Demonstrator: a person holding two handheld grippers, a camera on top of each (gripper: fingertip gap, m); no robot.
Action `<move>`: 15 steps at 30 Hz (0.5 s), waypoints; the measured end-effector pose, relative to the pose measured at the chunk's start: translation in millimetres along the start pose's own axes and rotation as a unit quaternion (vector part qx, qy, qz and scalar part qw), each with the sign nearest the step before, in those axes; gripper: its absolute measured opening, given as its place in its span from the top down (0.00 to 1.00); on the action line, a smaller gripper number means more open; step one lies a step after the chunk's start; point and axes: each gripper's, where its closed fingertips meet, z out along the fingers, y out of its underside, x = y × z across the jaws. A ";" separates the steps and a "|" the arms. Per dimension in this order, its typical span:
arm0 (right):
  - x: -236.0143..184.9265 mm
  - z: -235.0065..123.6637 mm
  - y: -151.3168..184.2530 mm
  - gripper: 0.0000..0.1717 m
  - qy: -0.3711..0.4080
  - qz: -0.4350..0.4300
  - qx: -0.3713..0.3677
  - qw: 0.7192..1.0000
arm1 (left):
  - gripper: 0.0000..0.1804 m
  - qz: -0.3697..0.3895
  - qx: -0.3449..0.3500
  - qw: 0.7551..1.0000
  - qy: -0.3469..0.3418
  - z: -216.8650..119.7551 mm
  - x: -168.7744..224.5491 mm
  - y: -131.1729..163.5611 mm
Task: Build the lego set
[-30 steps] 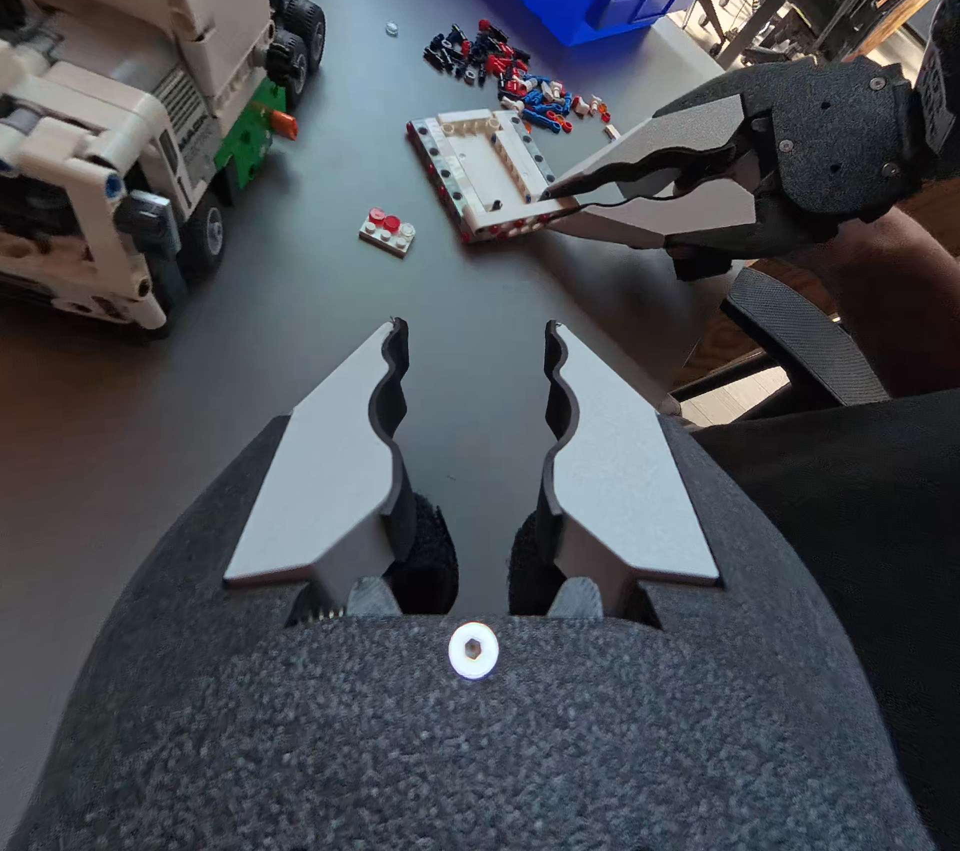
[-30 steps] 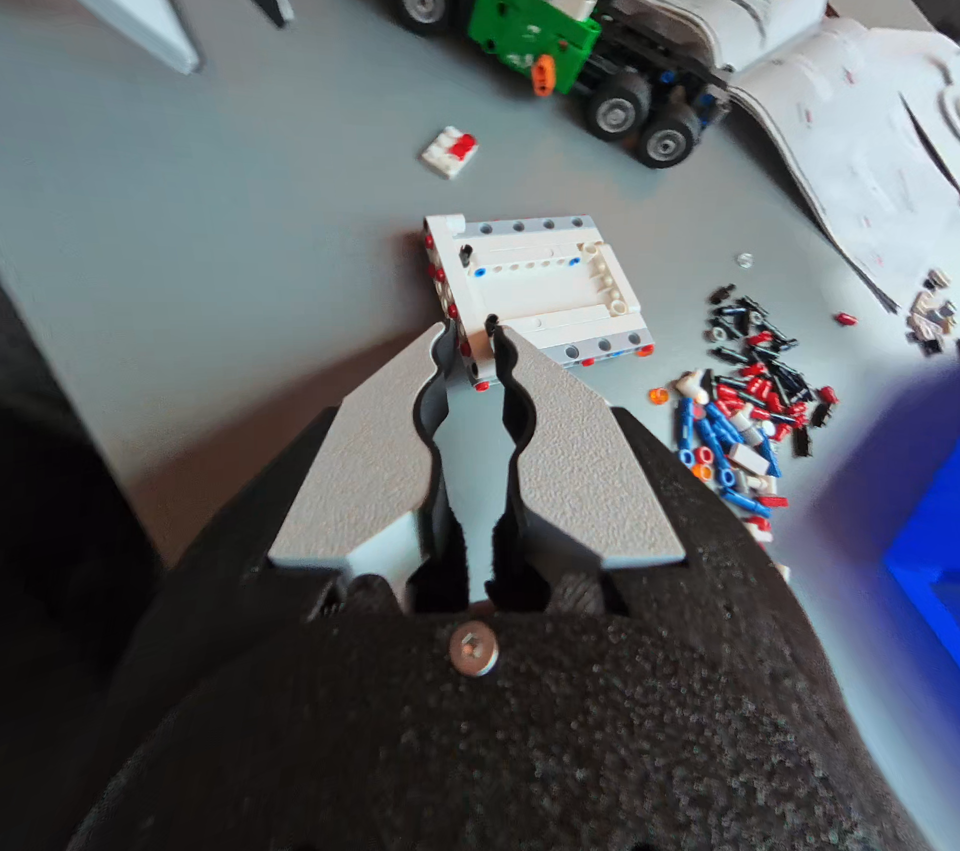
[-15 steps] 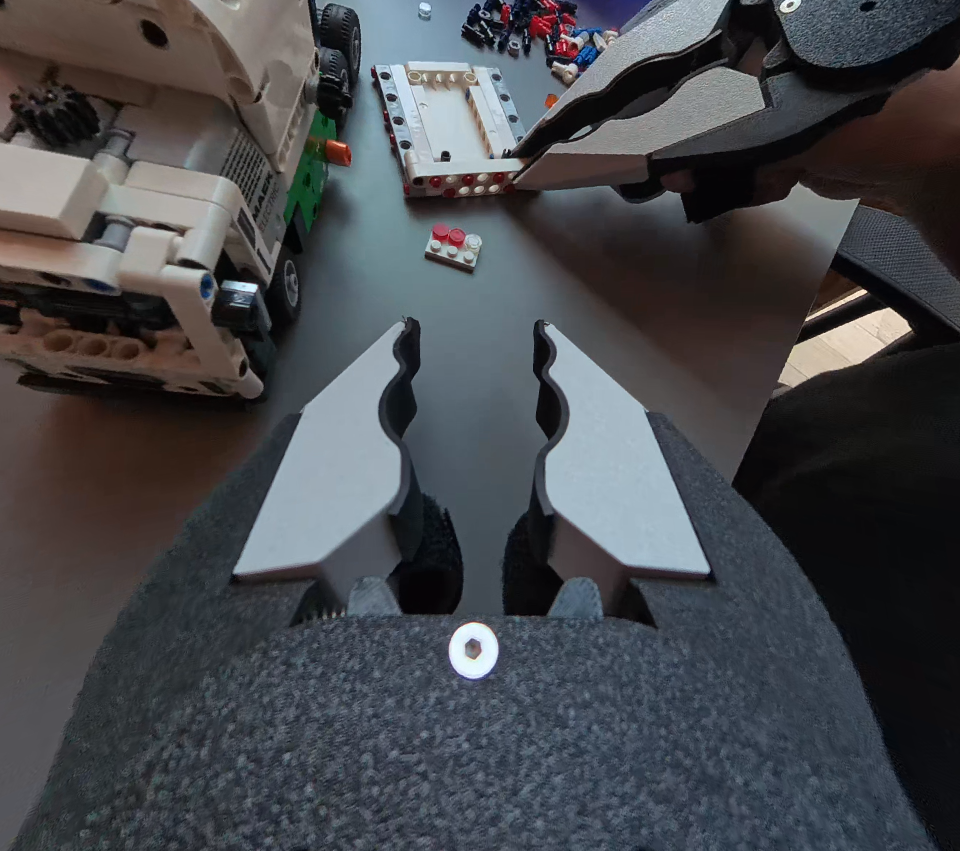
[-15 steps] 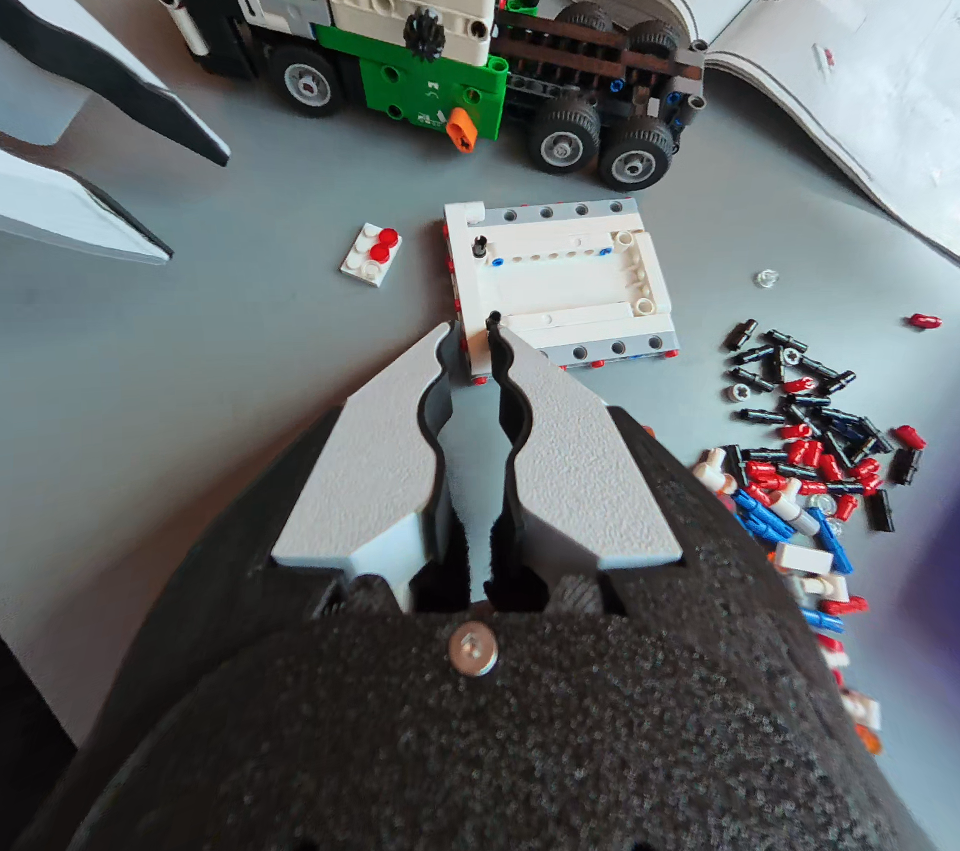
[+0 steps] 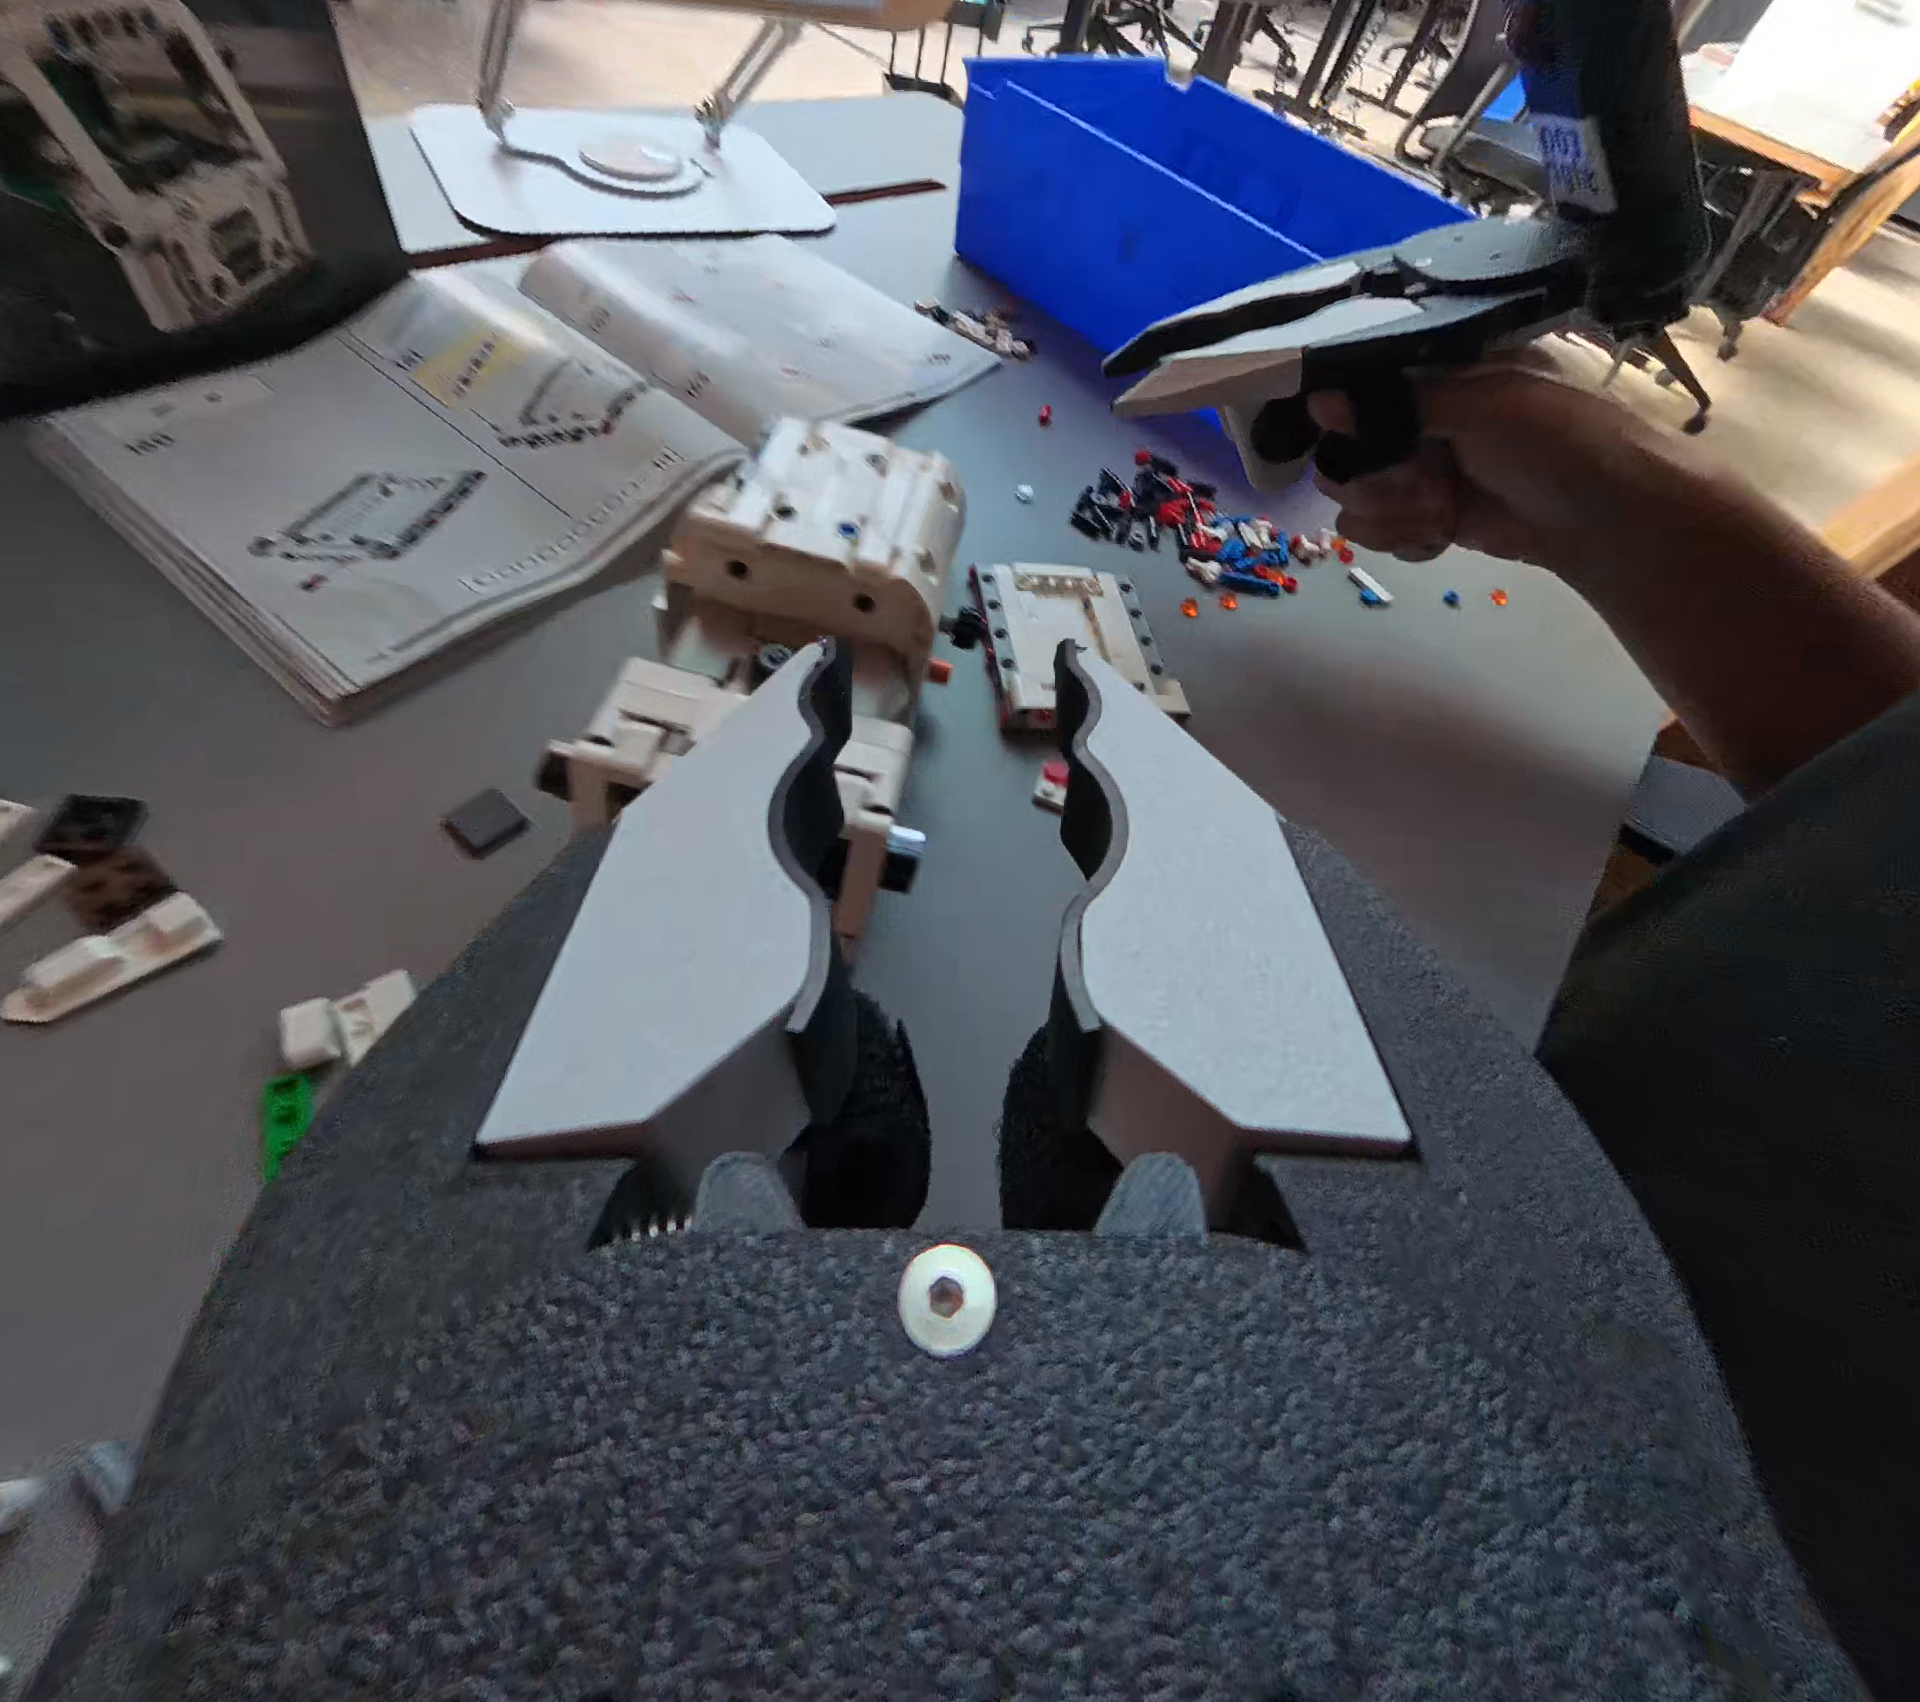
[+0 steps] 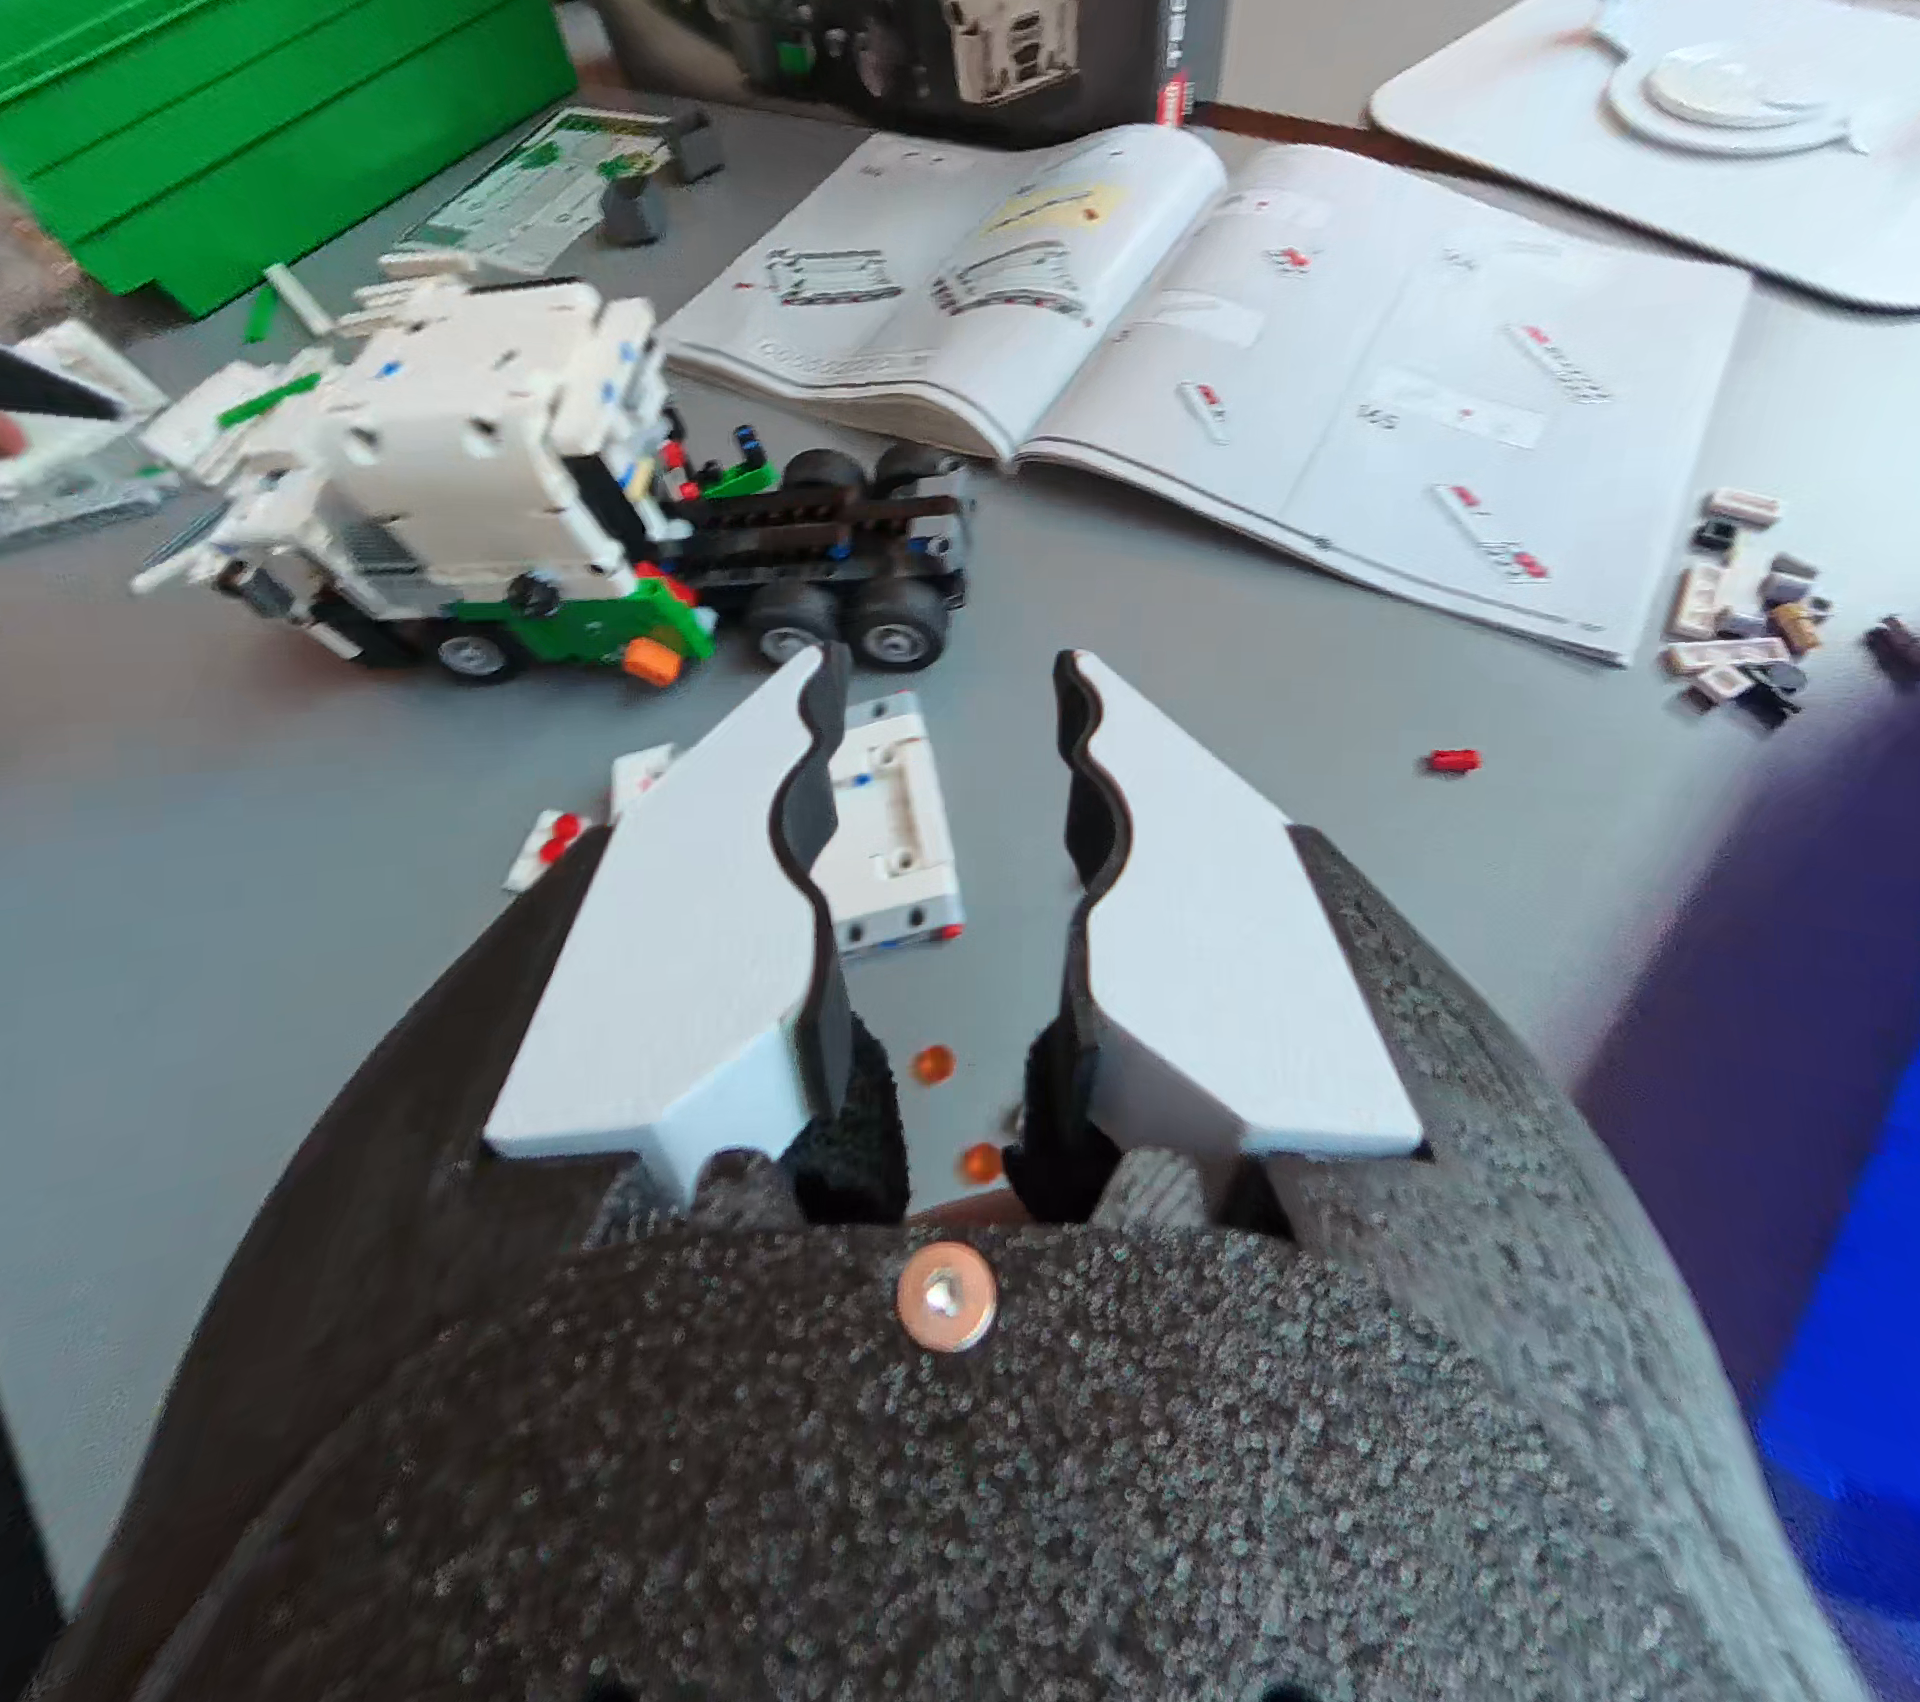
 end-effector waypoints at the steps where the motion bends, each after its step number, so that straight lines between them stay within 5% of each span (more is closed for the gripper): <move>1: 11.6 5.0 -2.9 0.74 0.003 0.009 -0.002 1.000 | 0.79 0.001 0.011 1.000 -0.011 -3.4 -10.5 -11.5; 6: 47.7 27.5 -18.7 0.71 0.005 0.013 0.000 1.000 | 0.80 0.008 0.020 0.995 -0.099 -7.7 -91.9 -48.2; 10: 69.3 42.7 -11.7 0.71 0.030 -0.011 -0.030 0.999 | 0.80 0.009 -0.030 0.993 -0.115 22.6 -145.5 -42.0; 15: 62.9 49.5 0.3 0.71 0.000 0.038 -0.043 0.998 | 0.80 0.025 -0.097 0.991 -0.092 60.8 -162.8 -18.5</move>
